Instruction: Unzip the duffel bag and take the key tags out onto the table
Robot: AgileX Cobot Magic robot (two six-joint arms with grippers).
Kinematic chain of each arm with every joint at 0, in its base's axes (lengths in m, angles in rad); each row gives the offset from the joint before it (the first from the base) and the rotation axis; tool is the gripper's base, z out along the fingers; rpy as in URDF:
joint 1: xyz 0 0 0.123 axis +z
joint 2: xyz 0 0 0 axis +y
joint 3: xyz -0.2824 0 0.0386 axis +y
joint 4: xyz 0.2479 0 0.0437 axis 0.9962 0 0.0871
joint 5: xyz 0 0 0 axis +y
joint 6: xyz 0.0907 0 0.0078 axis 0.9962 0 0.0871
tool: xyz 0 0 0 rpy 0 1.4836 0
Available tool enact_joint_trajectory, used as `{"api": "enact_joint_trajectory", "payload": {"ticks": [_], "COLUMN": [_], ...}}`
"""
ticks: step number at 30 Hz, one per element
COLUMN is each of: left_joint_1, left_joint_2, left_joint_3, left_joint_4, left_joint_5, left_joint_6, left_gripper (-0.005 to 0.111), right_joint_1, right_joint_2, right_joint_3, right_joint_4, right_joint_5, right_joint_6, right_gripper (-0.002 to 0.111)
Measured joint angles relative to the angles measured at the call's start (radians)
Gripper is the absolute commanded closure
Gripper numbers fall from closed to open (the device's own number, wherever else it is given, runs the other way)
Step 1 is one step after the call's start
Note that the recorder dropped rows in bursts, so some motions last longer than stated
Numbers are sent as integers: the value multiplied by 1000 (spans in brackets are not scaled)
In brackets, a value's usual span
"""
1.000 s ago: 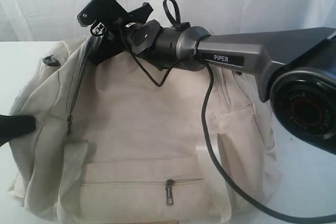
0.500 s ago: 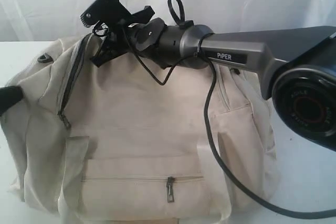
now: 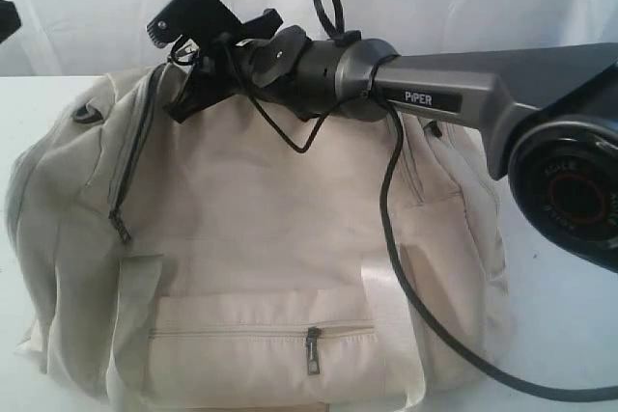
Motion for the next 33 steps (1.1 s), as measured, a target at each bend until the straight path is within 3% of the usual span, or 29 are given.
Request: {"api": "enact_joint_trajectory", "payload": {"ticks": [9, 19, 26, 33], "left_joint_1": [-210, -274, -333, -373], "left_joint_2": [152, 285, 325, 327], "left_joint_3": [-95, -108, -189, -222], "left_joint_4": [115, 92, 89, 204], "left_joint_5": [229, 269, 286, 429], "left_joint_6": [-23, 31, 48, -26], "left_gripper": [40, 40, 40, 40], "right_joint_1": [0, 0, 0, 0], "right_joint_2": [0, 0, 0, 0], "right_joint_3": [0, 0, 0, 0], "right_joint_4": [0, 0, 0, 0], "right_joint_5": [40, 48, 48, 48], "right_joint_6": [0, 0, 0, 0], "right_gripper": [108, 108, 108, 108]}}
